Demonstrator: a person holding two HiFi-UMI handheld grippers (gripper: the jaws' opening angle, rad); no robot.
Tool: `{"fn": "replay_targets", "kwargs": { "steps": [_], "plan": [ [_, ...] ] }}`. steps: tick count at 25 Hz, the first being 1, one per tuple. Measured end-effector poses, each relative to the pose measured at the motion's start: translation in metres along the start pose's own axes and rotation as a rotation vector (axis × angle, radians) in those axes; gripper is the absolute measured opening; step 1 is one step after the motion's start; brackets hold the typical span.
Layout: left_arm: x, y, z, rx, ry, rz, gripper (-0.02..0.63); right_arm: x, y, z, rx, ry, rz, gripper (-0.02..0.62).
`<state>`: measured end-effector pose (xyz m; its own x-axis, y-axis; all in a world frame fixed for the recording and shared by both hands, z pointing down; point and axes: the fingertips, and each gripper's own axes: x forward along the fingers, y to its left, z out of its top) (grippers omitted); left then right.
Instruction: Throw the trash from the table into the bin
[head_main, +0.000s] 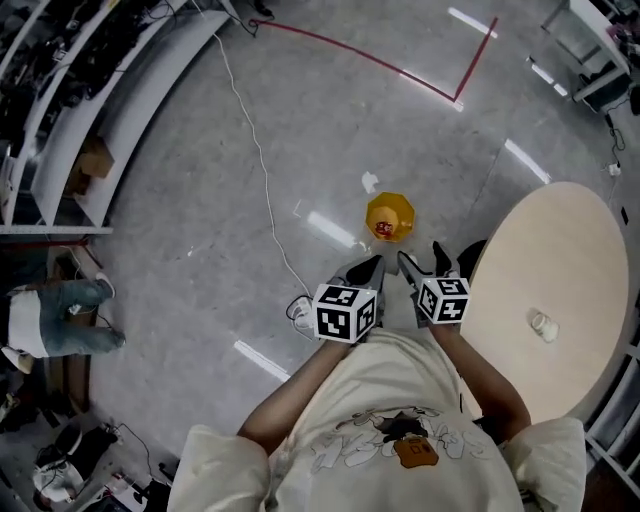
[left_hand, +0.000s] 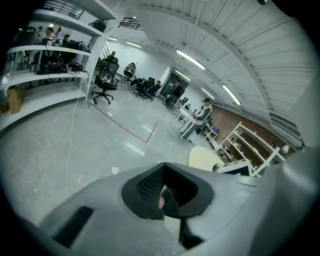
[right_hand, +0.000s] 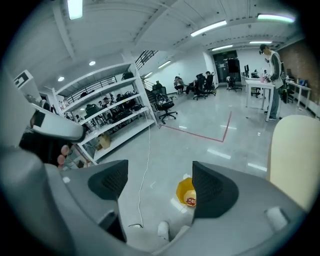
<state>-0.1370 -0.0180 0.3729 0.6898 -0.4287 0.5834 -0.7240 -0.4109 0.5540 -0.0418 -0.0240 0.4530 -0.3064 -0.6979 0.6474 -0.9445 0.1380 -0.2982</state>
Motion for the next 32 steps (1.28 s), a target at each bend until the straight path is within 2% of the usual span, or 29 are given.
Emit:
{"fn": "replay_targets", "kwargs": {
  "steps": [3,7,10,13,16,19,23,28,32],
  "plan": [
    [-0.012,-0.003,0.006,0.056,-0.011,-0.04,0.0,-0.025,0.015,0.002,0.058,-0.085,-0.039,0.408],
    [-0.016,-0.004,0.01,0.063,-0.011,-0.091,0.0,-0.045,0.02,0.016,0.063,-0.166,-0.089,0.403],
    [-0.014,-0.005,0.004,0.075,0.01,-0.145,0.0,-0.063,0.009,0.019,0.104,-0.218,-0.174,0.397],
    [-0.005,-0.017,-0.021,0.074,0.067,-0.223,0.0,-0.096,-0.002,-0.01,0.155,-0.23,-0.279,0.394],
    [-0.001,-0.031,-0.021,0.071,0.093,-0.264,0.0,-0.115,-0.005,-0.019,0.169,-0.211,-0.321,0.391],
    [0.002,-0.048,-0.028,0.094,0.136,-0.309,0.0,-0.137,-0.014,-0.038,0.236,-0.198,-0.375,0.391],
    [-0.001,-0.061,-0.039,0.118,0.151,-0.315,0.0,-0.163,-0.037,-0.052,0.288,-0.204,-0.428,0.39],
    [0.003,-0.073,-0.034,0.14,0.139,-0.292,0.0,-0.184,-0.065,-0.06,0.338,-0.237,-0.465,0.39],
    [0.017,-0.113,-0.043,0.182,0.152,-0.323,0.0,-0.218,-0.097,-0.065,0.365,-0.283,-0.508,0.39]
  ]
}}
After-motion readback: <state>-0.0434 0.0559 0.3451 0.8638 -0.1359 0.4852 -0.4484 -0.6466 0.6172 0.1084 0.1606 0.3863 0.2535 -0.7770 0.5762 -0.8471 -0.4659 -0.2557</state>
